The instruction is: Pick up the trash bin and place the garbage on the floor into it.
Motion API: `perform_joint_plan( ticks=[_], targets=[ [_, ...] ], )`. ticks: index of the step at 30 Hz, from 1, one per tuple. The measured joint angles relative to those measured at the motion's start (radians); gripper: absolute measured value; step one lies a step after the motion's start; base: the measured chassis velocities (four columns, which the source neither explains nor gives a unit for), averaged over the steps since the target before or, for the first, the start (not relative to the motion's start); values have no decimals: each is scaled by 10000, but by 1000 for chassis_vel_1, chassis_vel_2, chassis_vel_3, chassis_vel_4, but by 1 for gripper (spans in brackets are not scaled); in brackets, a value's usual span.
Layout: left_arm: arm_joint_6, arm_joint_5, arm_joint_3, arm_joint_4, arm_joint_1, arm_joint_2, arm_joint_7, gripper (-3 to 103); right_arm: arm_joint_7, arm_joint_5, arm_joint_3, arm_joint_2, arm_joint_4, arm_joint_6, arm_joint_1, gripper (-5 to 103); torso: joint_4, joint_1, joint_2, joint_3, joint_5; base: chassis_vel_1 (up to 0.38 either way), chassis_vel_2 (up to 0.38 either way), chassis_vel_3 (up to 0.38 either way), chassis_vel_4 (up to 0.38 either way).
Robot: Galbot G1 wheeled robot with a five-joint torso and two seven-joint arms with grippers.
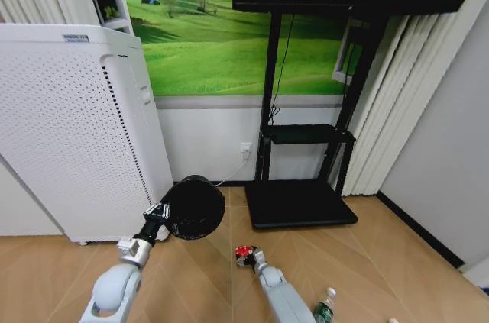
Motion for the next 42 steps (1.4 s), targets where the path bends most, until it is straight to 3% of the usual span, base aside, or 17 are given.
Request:
perform_joint_plan(
  ticks=[10,15,16,19,21,23,27,30,34,42],
  targets=[
    [-5,-36,-112,-16,51,3,31,3,178,-24,-64,0,-169,-78,44,102,0,0,0,0,-1,0,0,0,0],
    [-8,-34,-112,-23,56,-10,35,3,236,-22,-73,0,-242,35,10,83,0,0,0,0,0,0,0,0,0],
    [-8,-34,-112,-23,56,-10,35,3,236,-22,-73,0,-242,35,10,83,0,0,0,0,0,0,0,0,0],
    [-10,-23,-112,-24,57,-21,36,3,244,-28,-56,0,-246,78,-13,66,0,0,0,0,0,0,0,0,0],
    [-10,-21,-112,-23,59,-21,36,3,244,-28,-53,0,-246,80,-15,66,0,0,0,-1,0,0,0,0,0],
    [-11,-20,-113,-23,61,-15,36,3,244,-30,-42,1,-232,86,-21,57,0,0,0,-1,0,0,0,0,0],
    [-10,-19,-115,-24,56,-5,36,3,244,-32,-37,1,-216,86,-26,51,0,0,0,0,0,0,0,0,0],
    [-10,-19,-117,-23,40,14,36,3,240,-35,-1,0,-150,90,-54,35,0,0,0,0,0,0,0,0,0],
    [-10,-19,-130,-27,55,9,36,3,227,-51,27,0,-67,99,-132,26,0,0,0,0,0,0,0,0,0],
    [0,0,-136,-62,81,2,15,3,175,-137,198,0,69,186,-192,21,0,0,0,0,0,0,0,0,0]
  ],
)
